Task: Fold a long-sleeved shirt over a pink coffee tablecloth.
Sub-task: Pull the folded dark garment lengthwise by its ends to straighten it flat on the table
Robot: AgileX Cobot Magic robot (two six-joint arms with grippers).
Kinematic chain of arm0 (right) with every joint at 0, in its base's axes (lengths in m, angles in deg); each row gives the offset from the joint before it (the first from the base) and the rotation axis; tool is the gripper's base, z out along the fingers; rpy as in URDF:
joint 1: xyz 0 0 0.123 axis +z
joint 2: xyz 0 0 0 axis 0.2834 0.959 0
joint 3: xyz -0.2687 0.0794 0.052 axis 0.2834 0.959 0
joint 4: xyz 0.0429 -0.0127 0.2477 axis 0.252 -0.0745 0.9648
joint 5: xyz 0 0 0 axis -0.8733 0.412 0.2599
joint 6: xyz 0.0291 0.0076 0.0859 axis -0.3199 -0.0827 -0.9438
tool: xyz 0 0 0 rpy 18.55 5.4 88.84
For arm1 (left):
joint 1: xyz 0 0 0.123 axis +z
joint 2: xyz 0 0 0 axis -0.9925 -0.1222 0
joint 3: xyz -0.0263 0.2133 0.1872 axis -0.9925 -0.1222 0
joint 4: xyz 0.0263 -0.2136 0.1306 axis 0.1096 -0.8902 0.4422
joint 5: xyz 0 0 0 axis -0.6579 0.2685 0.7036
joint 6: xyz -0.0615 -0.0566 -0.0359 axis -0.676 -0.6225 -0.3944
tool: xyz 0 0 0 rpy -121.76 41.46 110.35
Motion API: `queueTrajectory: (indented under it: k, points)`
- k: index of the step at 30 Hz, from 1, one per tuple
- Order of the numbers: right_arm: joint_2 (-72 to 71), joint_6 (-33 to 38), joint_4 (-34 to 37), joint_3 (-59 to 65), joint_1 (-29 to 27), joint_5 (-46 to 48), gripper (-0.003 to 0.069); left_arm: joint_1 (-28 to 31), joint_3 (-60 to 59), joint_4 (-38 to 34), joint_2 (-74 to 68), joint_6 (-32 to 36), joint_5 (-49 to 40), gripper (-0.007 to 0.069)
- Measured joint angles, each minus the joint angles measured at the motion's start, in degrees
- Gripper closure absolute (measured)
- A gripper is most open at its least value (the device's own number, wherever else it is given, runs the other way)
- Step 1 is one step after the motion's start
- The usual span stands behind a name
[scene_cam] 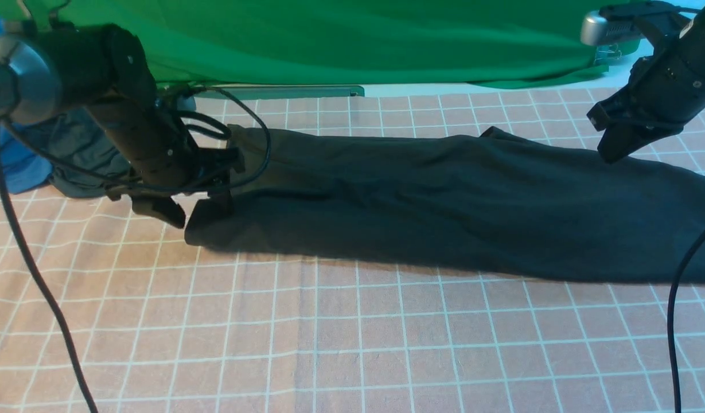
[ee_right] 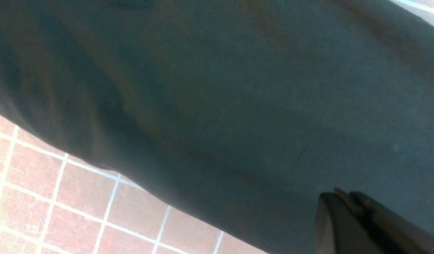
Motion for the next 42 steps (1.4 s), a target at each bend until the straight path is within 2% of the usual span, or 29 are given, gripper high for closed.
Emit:
queueTrajectory:
  k: [1, 2, 3, 5, 6, 8, 12, 19, 23, 27, 30, 31, 32, 38, 42]
  points:
    - [0.00, 0.00, 0.00, 0.00, 0.00, 0.00, 0.0588, 0.00, 0.00, 0.00, -0.09, 0.13, 0.00, 0.0205]
    - [0.00, 0.00, 0.00, 0.00, 0.00, 0.34, 0.0588, 0.00, 0.00, -0.48, -0.25, 1.04, -1.71, 0.0328]
    - [0.00, 0.00, 0.00, 0.00, 0.00, 0.53, 0.0588, 0.00, 0.00, -0.59, -0.25, 1.30, -2.12, 0.0365]
    - [0.00, 0.06, 0.00, 0.00, 0.00, 3.07, 0.0588, 0.00, 0.00, -0.64, -0.03, 1.92, -4.19, 0.0548]
    - [-0.05, 0.17, 0.00, 0.00, 0.00, 3.63, 0.0588, 0.00, 0.00, -0.64, 0.20, 1.98, -4.63, 0.0573]
    - [-0.26, 0.36, -0.11, 0.00, 0.00, 4.93, 0.0588, 0.05, -0.03, -0.64, 1.29, 1.78, -6.07, 0.0602]
    - [-1.80, -0.22, -0.51, 0.85, 0.00, 5.10, 0.0588, 0.05, -1.73, 0.28, 4.28, 0.71, -7.88, 0.0613]
    - [-9.52, -1.68, -6.29, 12.42, -0.19, 5.06, 0.0587, 0.05, -11.10, 6.00, 9.07, -1.92, -9.43, 0.0612]
    - [-10.75, -3.58, -7.89, 18.18, -2.77, 2.16, 0.0580, 0.05, -12.43, 7.28, 9.74, -3.57, -5.41, 0.0612]
    - [-11.09, -3.65, -8.49, 19.51, -4.08, 1.28, 0.0572, 0.05, -11.06, 4.52, 10.24, -2.05, -0.88, 0.0608]
    - [-11.49, -3.70, -8.49, 19.51, -4.14, 0.62, 0.0568, 0.05, -10.67, 2.67, 10.51, -0.58, 2.77, 0.0573]
    - [-11.57, -3.64, -8.43, 19.51, -4.14, 0.48, 0.0568, 0.05, -10.61, 2.24, 10.56, -0.04, 4.80, 0.0524]
    - [-11.62, -3.64, -8.43, 19.51, -4.14, 0.48, 0.0568, 0.05, -10.55, 2.24, 10.56, -0.06, 4.99, 0.0515]
    - [-11.61, -3.39, -7.21, 19.51, -4.14, 0.35, 0.0568, 0.05, -10.55, 2.06, 10.03, 0.22, 9.52, 0.0174]
    - [-11.61, -3.39, -6.88, 19.51, -4.14, -0.07, 0.0568, 0.05, -10.55, 1.95, 7.23, 0.34, 12.87, 0.0019]
